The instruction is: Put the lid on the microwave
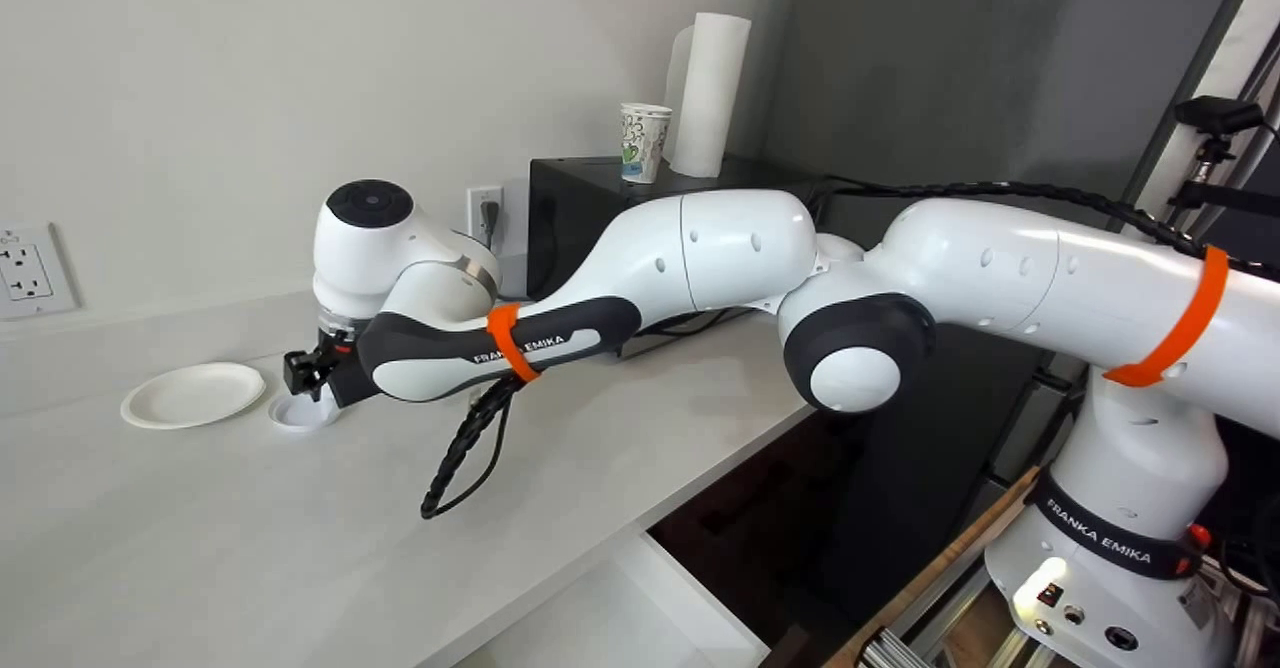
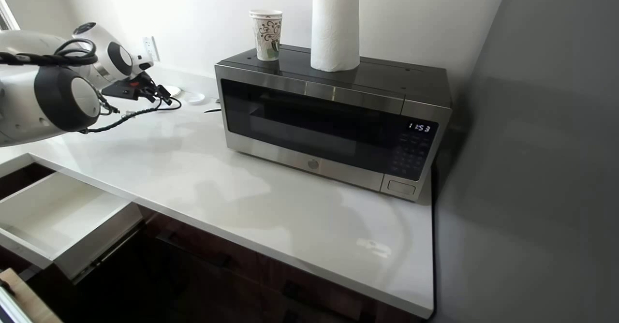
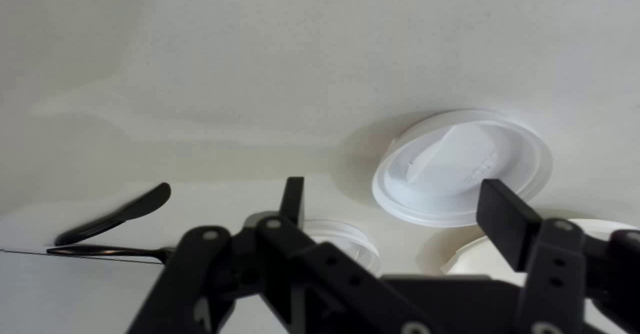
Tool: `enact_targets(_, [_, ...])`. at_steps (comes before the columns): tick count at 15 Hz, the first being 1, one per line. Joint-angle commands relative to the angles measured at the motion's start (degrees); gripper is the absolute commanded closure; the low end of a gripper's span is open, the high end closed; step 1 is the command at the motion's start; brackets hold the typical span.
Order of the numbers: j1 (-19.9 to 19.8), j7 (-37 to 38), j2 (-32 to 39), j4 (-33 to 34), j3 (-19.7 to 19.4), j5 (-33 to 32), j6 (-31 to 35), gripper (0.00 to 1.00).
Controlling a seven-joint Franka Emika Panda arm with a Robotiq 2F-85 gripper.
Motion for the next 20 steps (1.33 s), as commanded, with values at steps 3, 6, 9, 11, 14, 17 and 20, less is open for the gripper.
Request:
enact_targets(3, [0.49,2.48,0.81,-0.06,-2.87,-0.94,3.29,0.00])
enact_targets(6, [0.64,2.73,1.25,-0.37,-4.55,-1.70,7.40,0.00])
enact_targets(9, [0.72,0.96,1.85,-0.54,-5.08,-1.71,8.17,0.00])
enact_targets(11, [1.01,-0.54,2.32,-0.40,-5.38,-1.98,6.74,0.00])
enact_targets(14, [1.08,-1.33,3.57,0.66,-5.66,-2.04,6.15,0.00])
enact_targets(17, [1.37,-0.91,2.67,-1.67,-5.87,-2.03,6.38,0.25])
enact_targets(20, [1.25,-0.94,2.73,-1.69,-5.81,-1.74,5.96,0.42])
